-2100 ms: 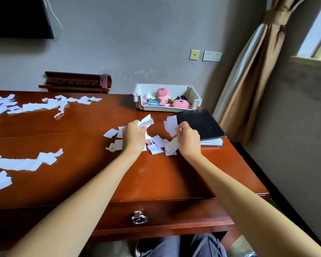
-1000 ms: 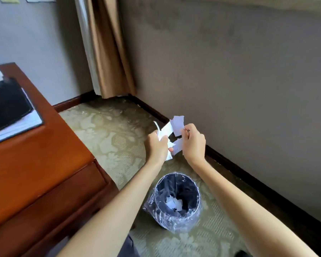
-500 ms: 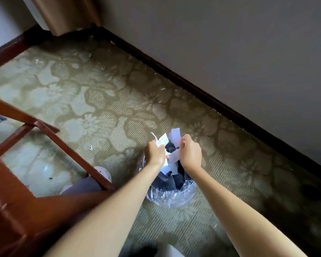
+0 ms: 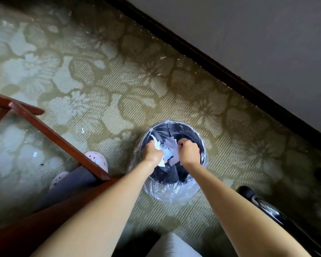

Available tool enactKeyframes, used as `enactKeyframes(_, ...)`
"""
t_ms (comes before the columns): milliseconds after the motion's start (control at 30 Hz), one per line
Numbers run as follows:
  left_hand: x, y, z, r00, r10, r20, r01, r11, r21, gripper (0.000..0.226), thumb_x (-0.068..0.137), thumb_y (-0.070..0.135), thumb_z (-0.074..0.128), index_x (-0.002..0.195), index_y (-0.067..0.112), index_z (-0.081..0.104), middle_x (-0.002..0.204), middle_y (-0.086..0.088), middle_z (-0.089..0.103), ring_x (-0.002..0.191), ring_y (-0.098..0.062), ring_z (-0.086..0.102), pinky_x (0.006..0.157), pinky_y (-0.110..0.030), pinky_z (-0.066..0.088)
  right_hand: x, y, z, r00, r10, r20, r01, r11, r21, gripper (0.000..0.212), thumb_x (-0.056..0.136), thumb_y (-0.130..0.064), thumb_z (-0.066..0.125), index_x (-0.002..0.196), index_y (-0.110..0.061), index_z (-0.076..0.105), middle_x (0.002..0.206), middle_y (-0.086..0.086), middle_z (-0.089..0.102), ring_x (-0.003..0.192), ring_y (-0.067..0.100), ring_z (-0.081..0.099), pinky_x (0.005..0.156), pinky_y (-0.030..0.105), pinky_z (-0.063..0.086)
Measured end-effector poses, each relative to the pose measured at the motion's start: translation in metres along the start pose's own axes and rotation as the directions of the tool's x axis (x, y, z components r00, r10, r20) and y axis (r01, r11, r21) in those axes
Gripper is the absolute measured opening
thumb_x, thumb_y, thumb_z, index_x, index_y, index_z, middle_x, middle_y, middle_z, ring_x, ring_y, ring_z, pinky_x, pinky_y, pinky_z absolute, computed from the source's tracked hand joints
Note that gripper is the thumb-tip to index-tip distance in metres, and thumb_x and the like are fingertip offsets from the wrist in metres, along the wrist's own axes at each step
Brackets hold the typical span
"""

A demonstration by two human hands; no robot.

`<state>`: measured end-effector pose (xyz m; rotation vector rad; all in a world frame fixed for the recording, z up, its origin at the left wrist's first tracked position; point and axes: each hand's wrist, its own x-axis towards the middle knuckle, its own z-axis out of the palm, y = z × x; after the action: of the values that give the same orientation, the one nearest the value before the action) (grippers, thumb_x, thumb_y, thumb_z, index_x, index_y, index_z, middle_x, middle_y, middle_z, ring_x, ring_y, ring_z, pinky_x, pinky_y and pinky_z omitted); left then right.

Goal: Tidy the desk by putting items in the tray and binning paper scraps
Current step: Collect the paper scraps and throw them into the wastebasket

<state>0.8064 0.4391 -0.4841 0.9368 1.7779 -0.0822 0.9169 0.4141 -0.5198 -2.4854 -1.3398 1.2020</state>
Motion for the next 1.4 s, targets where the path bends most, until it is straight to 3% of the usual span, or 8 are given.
enactKeyframes(200, 0.000, -0.008, -0.004, 0.999, -0.038, 0.026, 0.041, 0.991, -0.129, 0.045, 0.088, -0.005, 0.044, 0.132, 0.008, 0.046, 0.131, -0.016, 0.051, 0.110, -0.031, 0.054, 0.089, -0.032, 0.047, 0.002, 0.002, -0.001, 0.990, 0.130, 0.060, -0.135, 0.986, 0.098, 0.024, 0.094, -0.004, 0.039, 0.111, 0.002, 0.055, 0.114, 0.025, 0.060, 0.102, 0.039, 0.057, 0.078, 0.037, 0.044)
enactKeyframes(400, -0.008, -0.010, -0.012, 1.000, -0.001, 0.022, 0.005, 0.985, -0.175, 0.056, 0.088, -0.017, 0.031, 0.138, 0.006, 0.038, 0.143, -0.014, 0.037, 0.112, -0.030, 0.047, 0.099, -0.038, 0.044, -0.006, -0.010, -0.006, 0.984, 0.116, 0.135, -0.129, 0.987, 0.092, 0.041, 0.093, 0.008, 0.031, 0.133, 0.002, 0.034, 0.138, 0.025, 0.030, 0.117, 0.041, 0.045, 0.097, 0.039, 0.038)
enactKeyframes(567, -0.025, -0.009, -0.021, 0.998, 0.059, 0.018, -0.058, 0.996, -0.073, 0.059, 0.088, -0.014, 0.031, 0.141, 0.010, 0.034, 0.144, -0.011, 0.036, 0.105, -0.026, 0.047, 0.088, -0.034, 0.043, -0.018, -0.018, -0.009, 0.985, 0.102, 0.138, -0.111, 0.992, 0.057, 0.046, 0.090, 0.010, 0.030, 0.135, 0.000, 0.032, 0.140, 0.024, 0.028, 0.123, 0.040, 0.039, 0.100, 0.040, 0.038)
enactKeyframes(700, -0.050, -0.005, -0.037, 0.992, 0.125, -0.019, -0.122, 0.987, 0.100, 0.052, 0.088, -0.009, 0.035, 0.138, 0.006, 0.039, 0.142, -0.015, 0.041, 0.119, -0.035, 0.051, 0.098, -0.043, 0.046, -0.038, -0.023, -0.023, 0.989, 0.034, 0.141, -0.017, 0.992, -0.121, 0.036, 0.092, 0.003, 0.032, 0.128, 0.001, 0.038, 0.138, 0.022, 0.031, 0.125, 0.039, 0.035, 0.101, 0.043, 0.036)
enactKeyframes(933, -0.124, 0.016, -0.080, 0.950, 0.258, -0.177, -0.178, 0.912, 0.370, 0.041, 0.093, -0.005, 0.036, 0.132, 0.004, 0.045, 0.144, -0.018, 0.035, 0.126, -0.032, 0.044, 0.104, -0.039, 0.037, -0.093, -0.062, -0.075, 0.967, -0.228, 0.114, 0.255, 0.868, -0.426, 0.035, 0.091, -0.006, 0.039, 0.125, 0.001, 0.043, 0.132, 0.020, 0.037, 0.124, 0.037, 0.036, 0.101, 0.045, 0.036)
enactKeyframes(1167, -0.253, 0.049, -0.157, 0.707, 0.545, -0.450, -0.295, 0.806, 0.513, 0.033, 0.092, 0.003, 0.035, 0.118, 0.008, 0.055, 0.126, -0.015, 0.052, 0.115, -0.035, 0.050, 0.094, -0.042, 0.042, -0.197, -0.153, -0.162, 0.769, -0.615, -0.173, 0.436, 0.703, -0.561, 0.029, 0.088, -0.008, 0.039, 0.114, -0.001, 0.051, 0.122, 0.019, 0.048, 0.112, 0.035, 0.050, 0.098, 0.042, 0.035)
enactKeyframes(1300, -0.336, 0.044, -0.217, 0.521, 0.576, -0.629, -0.278, 0.812, 0.513, 0.030, 0.094, 0.008, 0.036, 0.117, 0.011, 0.055, 0.122, -0.014, 0.055, 0.109, -0.037, 0.054, 0.085, -0.039, 0.045, -0.275, -0.209, -0.195, 0.595, -0.762, -0.256, 0.622, 0.638, -0.453, 0.023, 0.090, -0.003, 0.036, 0.108, 0.001, 0.049, 0.120, 0.019, 0.044, 0.100, 0.037, 0.053, 0.071, 0.036, 0.036)
enactKeyframes(1400, -0.392, 0.015, -0.259, 0.385, 0.539, -0.749, -0.236, 0.842, 0.485, 0.032, 0.094, 0.006, 0.036, 0.120, 0.012, 0.053, 0.124, -0.016, 0.055, 0.113, -0.038, 0.052, 0.088, -0.041, 0.044, -0.334, -0.248, -0.192, 0.433, -0.854, -0.290, 0.731, 0.521, -0.442, 0.026, 0.092, -0.004, 0.037, 0.115, -0.001, 0.048, 0.123, 0.016, 0.044, 0.099, 0.038, 0.055, 0.068, 0.034, 0.036)
